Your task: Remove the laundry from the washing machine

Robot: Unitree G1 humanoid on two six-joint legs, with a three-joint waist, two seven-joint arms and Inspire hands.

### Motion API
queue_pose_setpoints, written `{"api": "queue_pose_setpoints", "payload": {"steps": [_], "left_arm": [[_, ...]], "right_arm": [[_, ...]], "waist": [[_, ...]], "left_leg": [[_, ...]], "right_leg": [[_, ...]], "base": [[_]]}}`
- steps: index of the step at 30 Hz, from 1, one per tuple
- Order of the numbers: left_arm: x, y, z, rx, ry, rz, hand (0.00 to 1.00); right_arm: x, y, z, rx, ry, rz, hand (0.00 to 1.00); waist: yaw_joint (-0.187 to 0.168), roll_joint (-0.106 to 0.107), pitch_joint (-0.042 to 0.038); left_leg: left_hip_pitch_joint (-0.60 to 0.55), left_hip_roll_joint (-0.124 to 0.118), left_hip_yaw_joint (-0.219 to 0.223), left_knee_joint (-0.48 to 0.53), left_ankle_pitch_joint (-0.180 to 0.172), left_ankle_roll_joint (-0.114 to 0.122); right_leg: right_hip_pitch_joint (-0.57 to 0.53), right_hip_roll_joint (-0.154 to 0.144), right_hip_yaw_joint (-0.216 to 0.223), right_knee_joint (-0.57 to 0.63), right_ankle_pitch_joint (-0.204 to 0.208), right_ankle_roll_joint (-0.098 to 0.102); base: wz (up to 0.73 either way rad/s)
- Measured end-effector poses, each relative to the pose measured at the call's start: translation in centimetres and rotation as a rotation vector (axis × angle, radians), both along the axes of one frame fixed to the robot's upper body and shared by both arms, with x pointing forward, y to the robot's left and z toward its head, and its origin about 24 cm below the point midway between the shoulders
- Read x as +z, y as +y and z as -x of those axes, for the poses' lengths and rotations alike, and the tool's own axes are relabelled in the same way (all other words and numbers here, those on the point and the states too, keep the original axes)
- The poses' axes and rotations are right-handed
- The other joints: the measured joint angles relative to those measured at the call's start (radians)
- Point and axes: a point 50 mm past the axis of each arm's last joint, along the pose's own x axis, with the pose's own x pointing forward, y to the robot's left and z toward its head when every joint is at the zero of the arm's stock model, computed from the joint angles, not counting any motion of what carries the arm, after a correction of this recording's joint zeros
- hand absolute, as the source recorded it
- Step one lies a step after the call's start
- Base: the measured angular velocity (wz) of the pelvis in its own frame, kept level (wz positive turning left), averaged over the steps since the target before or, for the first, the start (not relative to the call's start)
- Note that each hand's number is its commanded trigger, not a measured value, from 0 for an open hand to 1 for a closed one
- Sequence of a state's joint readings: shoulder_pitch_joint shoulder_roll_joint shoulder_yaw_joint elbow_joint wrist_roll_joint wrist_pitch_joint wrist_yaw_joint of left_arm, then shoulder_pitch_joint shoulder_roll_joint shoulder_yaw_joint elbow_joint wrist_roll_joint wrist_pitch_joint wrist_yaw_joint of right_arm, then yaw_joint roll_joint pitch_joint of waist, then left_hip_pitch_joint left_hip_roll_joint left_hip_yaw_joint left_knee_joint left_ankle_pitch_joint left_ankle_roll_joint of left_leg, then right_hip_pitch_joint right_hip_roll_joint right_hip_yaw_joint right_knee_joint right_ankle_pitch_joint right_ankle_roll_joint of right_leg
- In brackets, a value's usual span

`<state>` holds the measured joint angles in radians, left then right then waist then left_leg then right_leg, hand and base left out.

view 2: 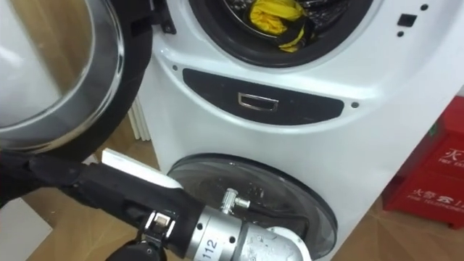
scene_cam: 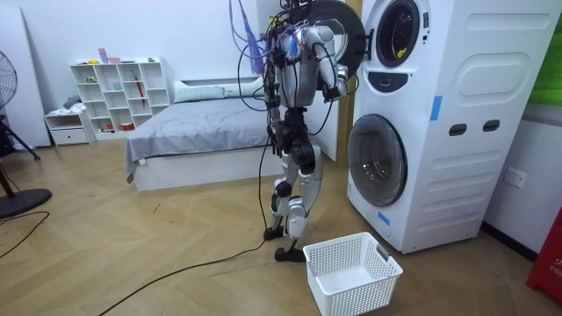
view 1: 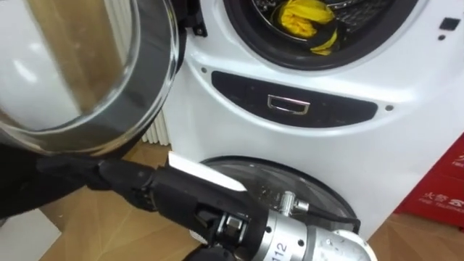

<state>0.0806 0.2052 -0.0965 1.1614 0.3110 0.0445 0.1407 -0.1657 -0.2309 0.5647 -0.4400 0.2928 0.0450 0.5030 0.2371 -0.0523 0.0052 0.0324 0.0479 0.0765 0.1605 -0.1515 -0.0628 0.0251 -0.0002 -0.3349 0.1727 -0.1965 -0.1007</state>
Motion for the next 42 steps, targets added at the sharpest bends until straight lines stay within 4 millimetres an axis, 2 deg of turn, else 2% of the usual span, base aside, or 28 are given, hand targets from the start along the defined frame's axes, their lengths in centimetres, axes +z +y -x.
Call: {"api": "queue_pose_setpoints", "payload": {"steps": [6, 11, 15, 17, 20, 24, 27, 31, 42], "left_arm": [[0.0, 0.0, 0.0, -0.005, -0.002, -0.003, 0.00], [0.0, -0.3, -0.2, -0.033, -0.001, 0.000, 0.00], [0.0, -0.4, -0.1, -0.046, 0.001, -0.001, 0.00], [-0.1, -0.4, 0.3, -0.045, 0.004, -0.003, 0.00], [-0.1, -0.3, 0.7, -0.038, 0.011, -0.008, 0.00], [-0.1, -0.1, 0.9, -0.019, 0.008, -0.020, 0.00], [-0.1, 0.0, 1.6, -0.011, 0.023, -0.023, 0.00], [-0.1, 0.1, 1.6, 0.002, 0.024, -0.024, 0.00], [-0.1, 0.1, 1.6, 0.002, 0.031, -0.023, 0.00]], "right_arm": [[-1.0, -0.4, 0.2, -0.033, 0.047, 0.008, 0.00], [-1.5, -0.9, 0.2, -0.066, 0.075, 0.001, 0.00], [-1.9, -1.5, 0.2, -0.113, 0.090, 0.003, 0.00], [-2.2, -1.7, 0.3, -0.138, 0.090, 0.024, 0.00], [-2.4, -2.1, 0.2, -0.173, 0.089, 0.034, 0.00], [-2.3, -3.3, -0.5, -0.249, 0.081, 0.035, 0.00], [-2.3, -4.3, -1.0, -0.337, 0.037, 0.080, 0.00], [-2.2, -5.5, -1.6, -0.416, -0.001, 0.121, 0.00], [-1.3, -6.9, -1.9, -0.499, -0.047, 0.114, 0.00]], "waist": [[-0.022, 0.001, 0.0008], [-0.068, 0.006, 0.0037], [-0.069, 0.005, 0.0029], [-0.070, 0.006, -0.0009], [-0.072, 0.006, -0.0023], [-0.077, 0.005, -0.0027], [-0.106, 0.007, -0.0043], [-0.123, 0.005, -0.0056], [-0.150, -0.002, -0.0098]], "left_leg": [[0.032, 0.002, 0.016, -0.012, -0.001, 0.002], [0.031, 0.001, 0.018, -0.011, -0.012, 0.014], [0.030, -0.003, 0.017, -0.011, -0.014, 0.017], [0.031, -0.006, 0.019, -0.010, -0.014, 0.017], [0.032, -0.008, 0.017, -0.010, -0.014, 0.019], [0.032, -0.008, 0.021, -0.010, -0.015, 0.019], [0.028, -0.008, 0.021, -0.010, -0.015, 0.019], [0.030, -0.008, 0.021, -0.010, -0.015, 0.019], [0.035, -0.007, 0.033, -0.012, -0.015, 0.019]], "right_leg": [[0.012, 0.000, 0.029, 0.012, 0.000, 0.001], [0.009, 0.001, 0.033, 0.010, 0.004, 0.006], [0.009, 0.000, 0.039, 0.005, 0.009, 0.014], [0.010, 0.000, 0.048, 0.000, 0.013, 0.020], [0.012, -0.002, 0.047, 0.000, 0.016, 0.023], [0.011, -0.002, 0.046, -0.001, 0.017, 0.023], [0.010, -0.002, 0.048, -0.003, 0.017, 0.023], [0.010, -0.001, 0.051, -0.004, 0.017, 0.023], [0.010, -0.001, 0.060, -0.002, 0.018, 0.022]], "base": [[-0.19], [-0.01], [0.01], [0.00], [0.00], [0.00], [0.00], [-0.03], [-0.03]]}}
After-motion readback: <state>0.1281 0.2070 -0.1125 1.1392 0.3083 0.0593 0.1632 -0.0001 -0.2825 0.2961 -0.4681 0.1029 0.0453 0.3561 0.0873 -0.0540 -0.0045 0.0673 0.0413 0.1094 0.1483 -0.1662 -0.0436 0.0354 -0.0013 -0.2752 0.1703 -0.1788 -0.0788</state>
